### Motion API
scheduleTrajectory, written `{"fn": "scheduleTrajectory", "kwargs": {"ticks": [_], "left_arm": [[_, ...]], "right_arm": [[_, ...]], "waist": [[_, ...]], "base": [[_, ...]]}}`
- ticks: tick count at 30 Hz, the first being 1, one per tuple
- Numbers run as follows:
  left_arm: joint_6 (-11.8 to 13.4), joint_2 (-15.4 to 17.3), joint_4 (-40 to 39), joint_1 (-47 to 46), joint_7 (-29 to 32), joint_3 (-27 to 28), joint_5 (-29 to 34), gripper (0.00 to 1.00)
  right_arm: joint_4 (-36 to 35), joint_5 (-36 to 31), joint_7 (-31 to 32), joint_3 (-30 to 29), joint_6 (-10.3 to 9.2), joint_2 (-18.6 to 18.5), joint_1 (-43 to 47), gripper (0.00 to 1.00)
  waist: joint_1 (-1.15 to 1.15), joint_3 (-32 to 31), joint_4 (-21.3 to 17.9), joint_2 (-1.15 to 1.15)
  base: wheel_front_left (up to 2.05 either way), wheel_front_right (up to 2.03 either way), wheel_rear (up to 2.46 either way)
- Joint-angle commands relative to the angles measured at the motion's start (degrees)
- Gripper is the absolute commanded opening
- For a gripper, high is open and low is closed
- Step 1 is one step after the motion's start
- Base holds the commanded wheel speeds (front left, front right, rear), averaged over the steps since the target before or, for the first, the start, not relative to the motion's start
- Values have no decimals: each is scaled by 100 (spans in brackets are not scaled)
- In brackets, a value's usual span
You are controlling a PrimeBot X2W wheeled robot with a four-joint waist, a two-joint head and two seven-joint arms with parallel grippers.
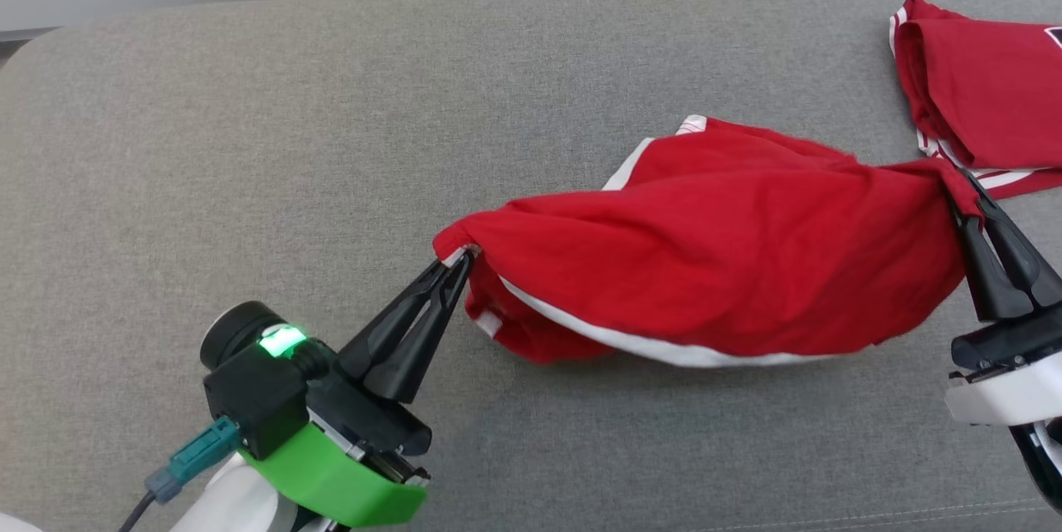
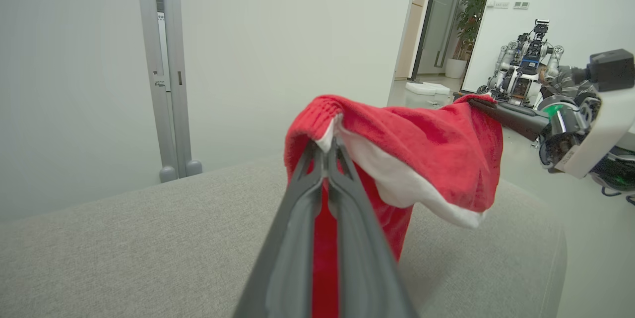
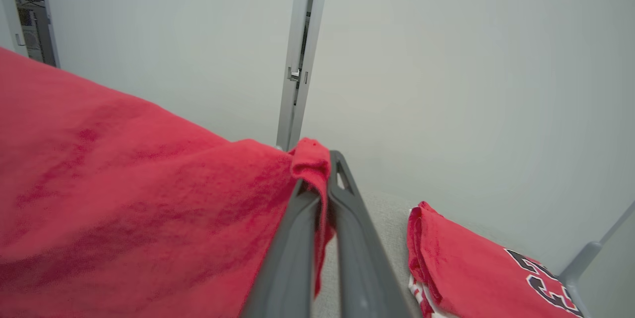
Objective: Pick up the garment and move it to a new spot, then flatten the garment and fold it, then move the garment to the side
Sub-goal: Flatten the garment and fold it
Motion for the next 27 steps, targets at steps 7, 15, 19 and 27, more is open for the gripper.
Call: {"fn": "scheduleTrajectory", "kwargs": {"ticks": [7,15,19,27], "left_arm": [[-15,58,616,-631,592,-719,-169,0],[41,-550,2163,-1539,91,-891,249,0],[62,-729,2714,-1705,-31,-818,378,0],[175,-729,2950,-1530,-79,-280,614,0]], "right_arm": [[1019,58,938,630,-6,-219,-640,0],[3267,-124,367,1230,-8,171,-2429,0],[3944,-49,90,1302,-8,395,-2748,100],[2451,56,1,639,-7,362,-1471,100]], "waist": [[0,418,242,0],[0,902,618,0],[0,921,640,0],[0,824,316,0]], "base": [[0,0,0],[0,0,0],[0,0,0],[0,0,0]]}}
